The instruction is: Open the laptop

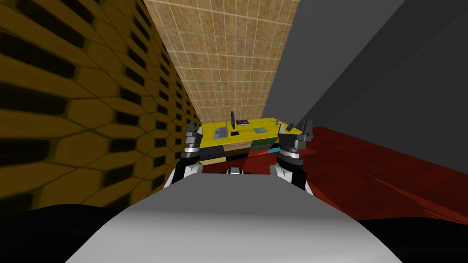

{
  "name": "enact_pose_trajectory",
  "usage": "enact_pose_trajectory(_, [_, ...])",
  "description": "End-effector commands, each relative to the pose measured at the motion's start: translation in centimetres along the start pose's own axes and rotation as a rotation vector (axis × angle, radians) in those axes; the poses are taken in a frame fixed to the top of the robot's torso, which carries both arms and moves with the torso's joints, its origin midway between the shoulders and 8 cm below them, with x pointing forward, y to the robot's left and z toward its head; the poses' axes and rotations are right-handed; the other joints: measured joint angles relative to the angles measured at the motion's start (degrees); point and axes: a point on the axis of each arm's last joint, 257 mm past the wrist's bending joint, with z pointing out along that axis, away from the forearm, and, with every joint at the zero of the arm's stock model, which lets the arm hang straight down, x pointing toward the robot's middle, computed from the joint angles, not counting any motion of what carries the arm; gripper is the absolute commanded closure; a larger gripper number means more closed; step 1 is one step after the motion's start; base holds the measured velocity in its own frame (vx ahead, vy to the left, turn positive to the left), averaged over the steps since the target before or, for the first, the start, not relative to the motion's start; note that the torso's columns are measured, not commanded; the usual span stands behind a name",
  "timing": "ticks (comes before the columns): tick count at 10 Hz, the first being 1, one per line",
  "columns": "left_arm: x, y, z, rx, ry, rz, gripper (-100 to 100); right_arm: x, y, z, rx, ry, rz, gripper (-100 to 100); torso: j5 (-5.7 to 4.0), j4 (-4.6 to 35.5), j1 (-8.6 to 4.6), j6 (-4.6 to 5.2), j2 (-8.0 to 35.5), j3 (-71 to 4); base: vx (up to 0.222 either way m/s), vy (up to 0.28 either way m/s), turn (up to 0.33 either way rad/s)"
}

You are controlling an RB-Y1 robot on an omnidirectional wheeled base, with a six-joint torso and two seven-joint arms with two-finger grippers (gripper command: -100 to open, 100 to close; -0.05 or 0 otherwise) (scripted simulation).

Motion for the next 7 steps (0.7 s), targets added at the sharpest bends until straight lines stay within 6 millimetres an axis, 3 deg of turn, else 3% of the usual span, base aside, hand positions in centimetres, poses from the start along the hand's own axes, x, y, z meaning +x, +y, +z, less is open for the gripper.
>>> enact_pose_trajectory(1, [0.3, 2.3, 0.2, -0.062, 0.023, 0.039, -100, 0.0, 0.0, 0.0, 0.0, 0.0, 0.0, 0, 0.01, 0.0, 0.02, 0.0, 0.0, 0.0, 0.088, -0.068, -0.01])
enact_pose_trajectory(7, [0.1, 6.7, 0.0, -0.195, 0.043, 0.112, -100, 0.0, 0.0, 0.0, 0.0, 0.0, 0.0, 0, 0.0, 0.0, -0.02, 0.0, 0.0, 0.0, 0.069, -0.062, -0.008])
